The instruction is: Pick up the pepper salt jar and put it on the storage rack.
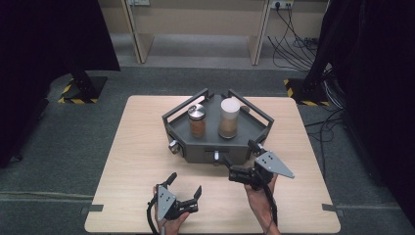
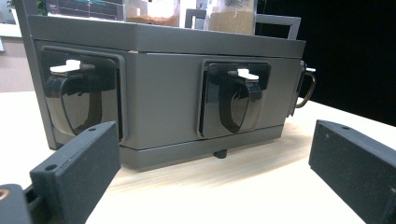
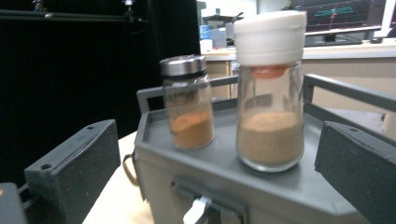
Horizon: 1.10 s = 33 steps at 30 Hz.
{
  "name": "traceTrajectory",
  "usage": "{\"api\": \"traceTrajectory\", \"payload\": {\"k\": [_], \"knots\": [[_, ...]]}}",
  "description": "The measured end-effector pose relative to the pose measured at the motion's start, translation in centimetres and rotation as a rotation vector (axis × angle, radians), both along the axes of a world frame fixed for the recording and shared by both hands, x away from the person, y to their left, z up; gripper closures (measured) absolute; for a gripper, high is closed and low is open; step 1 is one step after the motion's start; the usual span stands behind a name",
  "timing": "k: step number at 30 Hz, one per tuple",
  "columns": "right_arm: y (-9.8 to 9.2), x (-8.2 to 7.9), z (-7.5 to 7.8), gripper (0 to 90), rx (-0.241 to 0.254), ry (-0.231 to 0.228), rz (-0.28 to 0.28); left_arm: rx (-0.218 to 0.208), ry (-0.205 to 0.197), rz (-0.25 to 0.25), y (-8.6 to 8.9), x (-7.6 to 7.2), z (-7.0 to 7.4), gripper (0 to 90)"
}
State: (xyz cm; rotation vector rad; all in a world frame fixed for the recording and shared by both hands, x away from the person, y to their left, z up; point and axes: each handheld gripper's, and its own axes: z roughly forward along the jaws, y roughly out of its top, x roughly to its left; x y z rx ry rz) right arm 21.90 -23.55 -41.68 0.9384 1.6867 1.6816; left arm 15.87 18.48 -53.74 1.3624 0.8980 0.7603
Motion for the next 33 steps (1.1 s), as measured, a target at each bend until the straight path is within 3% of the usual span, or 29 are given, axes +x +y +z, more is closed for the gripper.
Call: {"api": "traceTrajectory", "payload": {"k": [13,21,33], "knots": [[-1.1,-2.2,-4.0,0.3,-0.040,-0.013,0.052,-0.010,0.002,-0.002,0.1,0.0,-0.1,0.3],[-1.2,-2.8,-6.2,0.3,-0.054,0.007,0.071,-0.014,0.002,-0.006,0.1,0.0,-0.1,0.0],[-1.3,-2.9,-7.8,0.3,-0.073,0.015,0.096,-0.013,0.002,-0.009,0.2,0.1,-0.1,0.0]]}}
